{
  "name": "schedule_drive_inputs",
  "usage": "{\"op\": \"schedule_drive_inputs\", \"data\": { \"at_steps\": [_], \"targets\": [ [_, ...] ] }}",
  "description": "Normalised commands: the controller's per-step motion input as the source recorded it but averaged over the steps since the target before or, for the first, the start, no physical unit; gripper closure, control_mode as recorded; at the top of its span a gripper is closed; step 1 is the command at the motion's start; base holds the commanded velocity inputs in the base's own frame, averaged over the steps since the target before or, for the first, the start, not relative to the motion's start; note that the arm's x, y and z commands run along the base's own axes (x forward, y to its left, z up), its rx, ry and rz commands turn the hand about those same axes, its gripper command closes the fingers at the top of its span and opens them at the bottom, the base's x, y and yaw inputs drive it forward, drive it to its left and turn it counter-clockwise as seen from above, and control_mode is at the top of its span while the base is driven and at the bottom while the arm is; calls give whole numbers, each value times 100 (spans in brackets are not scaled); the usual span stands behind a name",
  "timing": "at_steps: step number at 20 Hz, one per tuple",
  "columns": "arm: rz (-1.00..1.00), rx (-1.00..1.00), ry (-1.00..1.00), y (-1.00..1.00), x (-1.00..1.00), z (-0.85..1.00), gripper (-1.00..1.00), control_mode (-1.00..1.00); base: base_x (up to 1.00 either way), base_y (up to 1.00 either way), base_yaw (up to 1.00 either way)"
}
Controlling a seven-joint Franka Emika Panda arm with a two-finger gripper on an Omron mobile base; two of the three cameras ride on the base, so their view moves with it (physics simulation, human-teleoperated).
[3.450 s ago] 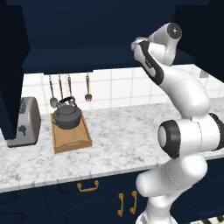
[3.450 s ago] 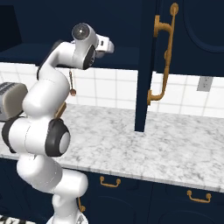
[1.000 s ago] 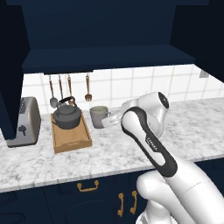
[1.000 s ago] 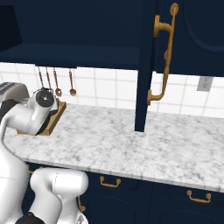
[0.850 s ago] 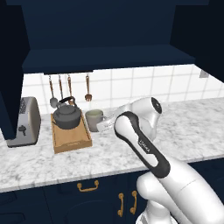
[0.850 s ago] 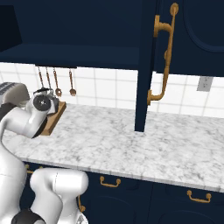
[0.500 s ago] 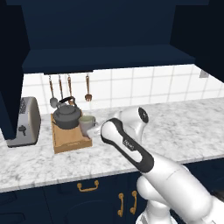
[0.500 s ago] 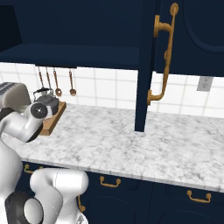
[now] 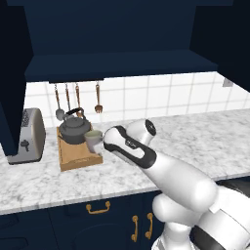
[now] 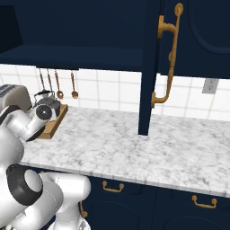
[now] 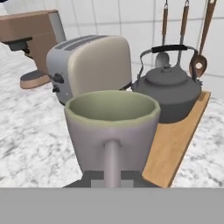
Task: Pick the kettle from the counter and place it on the tray. Then pick the mug from the cabinet and place it on the tray. Then close the cabinet doors.
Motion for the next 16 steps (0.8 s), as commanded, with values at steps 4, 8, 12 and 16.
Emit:
{"op": "schedule_drive_inputs", "data": {
  "at_steps": [4, 8, 12, 16],
  "targets": [
    [3, 0, 2, 6, 21, -19, 100, -100, 0, 0, 0],
    [0, 0, -1, 13, 12, -32, 100, -100, 0, 0, 0],
    [0, 0, -3, 22, 15, -36, 100, -100, 0, 0, 0],
    [0, 0, 0, 13, 31, -21, 100, -100, 0, 0, 0]
  ]
}}
